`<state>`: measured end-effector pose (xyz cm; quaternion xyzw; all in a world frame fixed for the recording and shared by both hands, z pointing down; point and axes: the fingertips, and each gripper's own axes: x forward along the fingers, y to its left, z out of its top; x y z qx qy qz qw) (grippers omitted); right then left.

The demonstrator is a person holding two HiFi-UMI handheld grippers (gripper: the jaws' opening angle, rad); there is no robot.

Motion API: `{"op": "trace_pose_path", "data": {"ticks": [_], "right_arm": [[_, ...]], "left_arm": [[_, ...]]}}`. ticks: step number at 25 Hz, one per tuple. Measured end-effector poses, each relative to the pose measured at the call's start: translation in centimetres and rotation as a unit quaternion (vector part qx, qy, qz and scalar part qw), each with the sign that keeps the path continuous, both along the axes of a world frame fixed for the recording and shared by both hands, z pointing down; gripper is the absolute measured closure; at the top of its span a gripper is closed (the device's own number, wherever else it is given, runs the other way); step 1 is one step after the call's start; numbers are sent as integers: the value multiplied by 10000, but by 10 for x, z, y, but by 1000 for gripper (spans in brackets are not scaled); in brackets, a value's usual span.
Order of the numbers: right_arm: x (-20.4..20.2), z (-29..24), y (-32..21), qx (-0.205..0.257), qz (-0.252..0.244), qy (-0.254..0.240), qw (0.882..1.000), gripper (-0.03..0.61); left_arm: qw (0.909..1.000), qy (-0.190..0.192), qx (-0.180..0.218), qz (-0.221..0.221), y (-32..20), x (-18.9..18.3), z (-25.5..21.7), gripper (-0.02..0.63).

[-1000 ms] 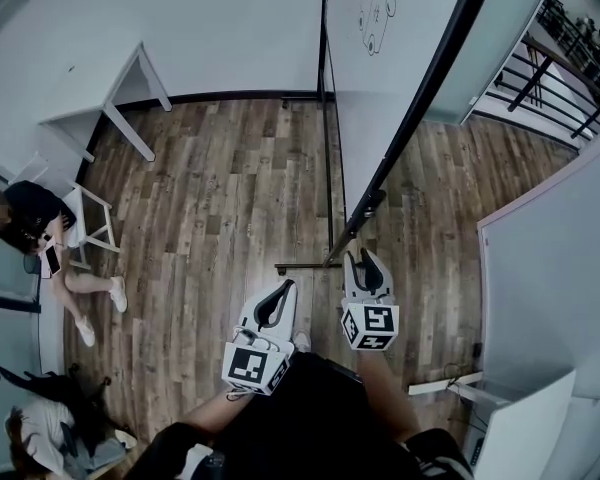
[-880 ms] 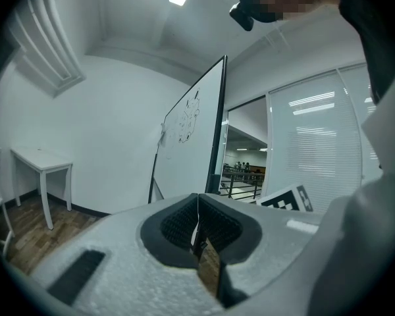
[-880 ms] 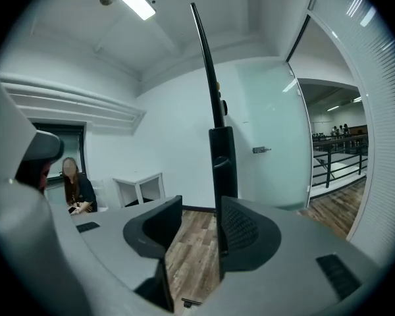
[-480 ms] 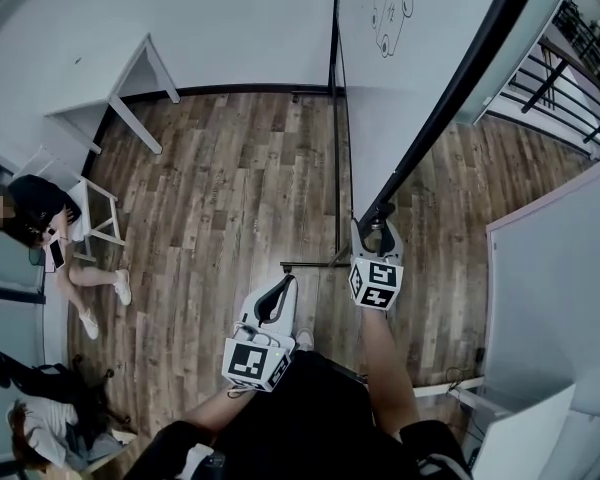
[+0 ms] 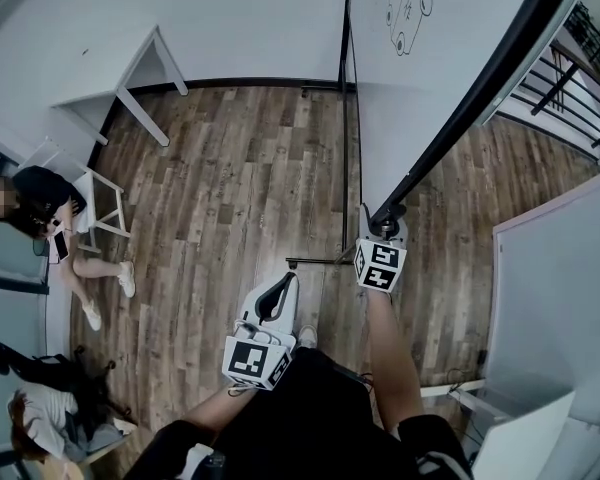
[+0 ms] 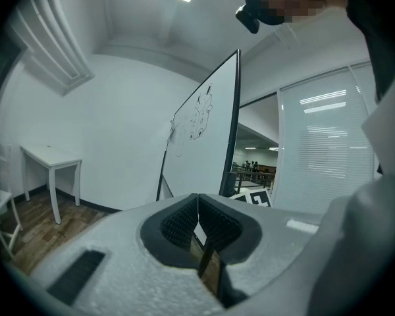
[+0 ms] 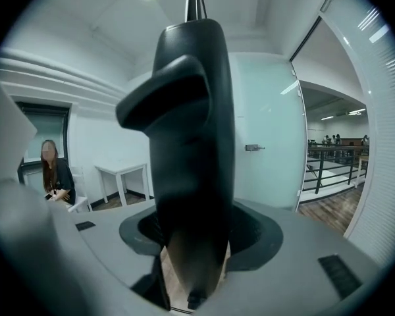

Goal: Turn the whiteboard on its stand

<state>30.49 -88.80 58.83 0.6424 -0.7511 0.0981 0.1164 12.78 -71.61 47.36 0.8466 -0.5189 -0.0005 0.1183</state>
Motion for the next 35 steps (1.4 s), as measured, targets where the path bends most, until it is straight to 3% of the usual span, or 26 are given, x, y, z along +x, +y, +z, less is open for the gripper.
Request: {"op": "trace_pose_path", "data": {"ticks": [5,12,21,25,35], "right_arm": [[-2,4,1,62,144,436,9989,425],[-1,9,15,0,199,492,9986,428],[-47,10,55,-79,56,504,9987,428],[-84,13,72,-50,39,390,9992,428],[-103,8,121,-80,111,417,9990,428]], "left_arm": [[10000,-19,3,-76,8,-10,1,597],[9998,19,34,-210,36,-23,8,597],[9995,108,153,-272,77,-54,-4,597],[9989,122,228,-404,102,-75,-8,597],[9973,63,335,-646,158,-143,-16,597]]}}
